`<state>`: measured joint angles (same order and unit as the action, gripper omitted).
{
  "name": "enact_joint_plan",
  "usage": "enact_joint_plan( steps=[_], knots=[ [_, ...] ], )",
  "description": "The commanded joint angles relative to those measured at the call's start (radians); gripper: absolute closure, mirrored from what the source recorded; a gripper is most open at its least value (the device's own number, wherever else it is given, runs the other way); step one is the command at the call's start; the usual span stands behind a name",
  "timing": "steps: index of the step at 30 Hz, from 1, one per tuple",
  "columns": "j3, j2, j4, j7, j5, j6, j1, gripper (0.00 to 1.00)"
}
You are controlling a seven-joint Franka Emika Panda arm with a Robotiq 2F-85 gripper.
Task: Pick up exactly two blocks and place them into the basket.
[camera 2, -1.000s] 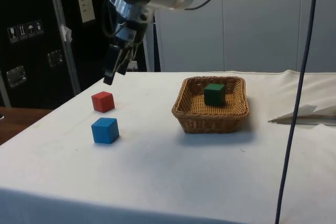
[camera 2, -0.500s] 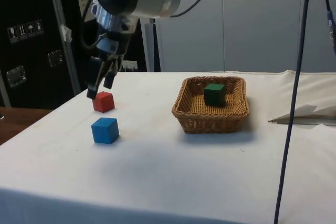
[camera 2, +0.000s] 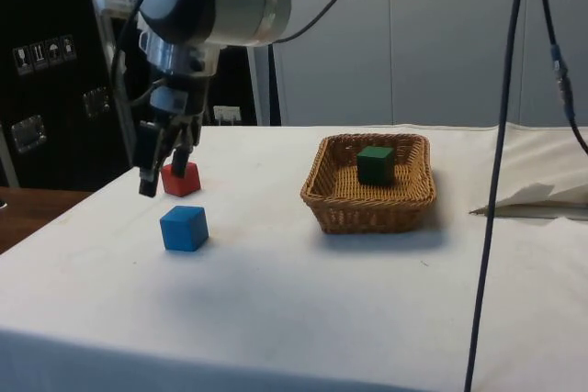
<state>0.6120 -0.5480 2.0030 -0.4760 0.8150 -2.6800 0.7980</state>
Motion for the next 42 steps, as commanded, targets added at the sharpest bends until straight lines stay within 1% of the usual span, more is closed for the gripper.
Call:
enact_joint_plan(
  steps=[1, 2, 4, 5, 6, 7, 10, 11, 12, 13, 14, 17, 18, 20, 21, 22, 25, 28, 29, 30, 31, 35, 37, 42],
  knots=[
    [0.004, -0.016, -0.013, 0.013, -0.006, 0.027, -0.005, 0.00],
    [0.006, -0.022, -0.018, 0.015, -0.007, 0.034, -0.006, 0.00],
    [0.009, -0.037, -0.028, 0.016, -0.004, 0.055, -0.014, 0.00],
    [0.011, -0.041, -0.030, 0.016, -0.004, 0.062, -0.015, 0.00],
    [0.009, -0.036, -0.028, 0.009, 0.000, 0.050, -0.012, 0.00],
    [0.013, -0.045, -0.032, 0.016, -0.003, 0.067, -0.017, 0.00],
    [0.014, -0.056, -0.037, 0.016, -0.001, 0.082, -0.025, 0.00],
    [0.013, -0.061, -0.039, 0.015, 0.001, 0.085, -0.029, 0.00],
    [0.011, -0.071, -0.044, 0.015, 0.004, 0.091, -0.036, 0.00],
    [0.015, -0.061, -0.035, 0.011, 0.002, 0.082, -0.029, 0.00],
    [0.009, -0.077, -0.048, 0.015, 0.008, 0.094, -0.039, 0.00],
    [0.004, -0.098, -0.064, 0.015, 0.024, 0.104, -0.046, 0.00],
    [0.004, -0.116, -0.081, 0.012, 0.035, 0.115, -0.052, 0.00],
    [0.005, -0.133, -0.097, 0.010, 0.043, 0.123, -0.057, 0.00],
    [0.013, -0.131, -0.090, 0.012, 0.039, 0.115, -0.046, 0.00],
    [0.007, -0.140, -0.104, 0.010, 0.045, 0.127, -0.057, 0.00],
    [0.012, -0.155, -0.122, 0.010, 0.048, 0.137, -0.059, 0.00],
    [0.009, -0.170, -0.137, 0.009, 0.052, 0.142, -0.067, 0.00],
    [0.007, -0.174, -0.139, 0.009, 0.053, 0.142, -0.068, 0.00],
    [0.014, -0.167, -0.131, 0.011, 0.047, 0.140, -0.061, 0.00],
    [0.006, -0.177, -0.142, 0.009, 0.054, 0.144, -0.069, 0.00],
    [-0.002, -0.208, -0.158, 0.019, 0.058, 0.150, -0.070, 0.00],
    [-0.005, -0.227, -0.171, 0.021, 0.061, 0.155, -0.073, 0.00],
    [-0.001, -0.257, -0.195, 0.022, 0.069, 0.166, -0.075, 0.00]
  ],
)
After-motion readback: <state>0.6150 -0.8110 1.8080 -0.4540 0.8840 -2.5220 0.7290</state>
